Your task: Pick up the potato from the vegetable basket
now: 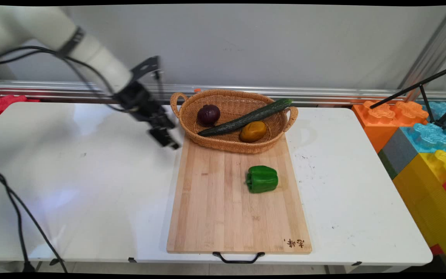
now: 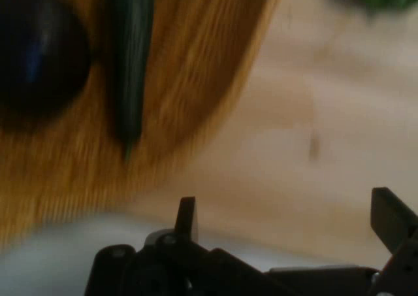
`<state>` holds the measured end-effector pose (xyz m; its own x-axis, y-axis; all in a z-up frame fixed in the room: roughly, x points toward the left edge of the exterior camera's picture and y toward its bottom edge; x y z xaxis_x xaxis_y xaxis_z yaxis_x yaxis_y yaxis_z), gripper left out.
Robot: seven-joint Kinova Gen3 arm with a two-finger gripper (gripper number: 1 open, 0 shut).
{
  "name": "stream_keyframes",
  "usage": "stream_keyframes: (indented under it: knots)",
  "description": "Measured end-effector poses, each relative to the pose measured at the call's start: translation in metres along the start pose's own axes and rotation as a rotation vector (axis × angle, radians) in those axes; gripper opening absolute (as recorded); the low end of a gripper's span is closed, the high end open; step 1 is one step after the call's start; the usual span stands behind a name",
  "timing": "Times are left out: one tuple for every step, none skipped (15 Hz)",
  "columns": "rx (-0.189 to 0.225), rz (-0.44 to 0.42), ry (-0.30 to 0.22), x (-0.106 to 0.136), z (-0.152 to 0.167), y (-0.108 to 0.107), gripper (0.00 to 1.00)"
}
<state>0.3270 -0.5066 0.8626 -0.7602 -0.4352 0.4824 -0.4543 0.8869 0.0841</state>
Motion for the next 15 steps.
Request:
stream_keyframes:
  knots:
    - [-0.007,0.005,0.041,0.014,0.009,0.0,1.0]
    - [-0.012,0.011,0.08,0.029,0.018,0.001,1.0]
    - [-0.012,0.021,0.12,0.045,0.027,0.001,1.0]
    - [-0.006,0.031,0.151,0.059,0.035,0.0,1.0]
    - [0.0,0.037,0.17,0.068,0.04,-0.001,1.0]
    - [0.012,0.046,0.196,0.081,0.046,-0.003,1.0]
    - [0.02,0.051,0.211,0.089,0.051,-0.004,1.0]
    - [0.033,0.056,0.229,0.101,0.059,-0.007,1.0]
    - [0.042,0.059,0.238,0.108,0.064,-0.01,1.0]
    - [0.052,0.06,0.244,0.117,0.074,-0.014,1.0]
    - [0.064,0.059,0.244,0.125,0.084,-0.018,1.0]
    - [0.076,0.056,0.241,0.133,0.096,-0.023,1.0]
    - [0.083,0.054,0.235,0.138,0.103,-0.026,1.0]
    - [0.092,0.05,0.226,0.143,0.111,-0.029,1.0]
    - [0.099,0.046,0.211,0.147,0.12,-0.032,1.0]
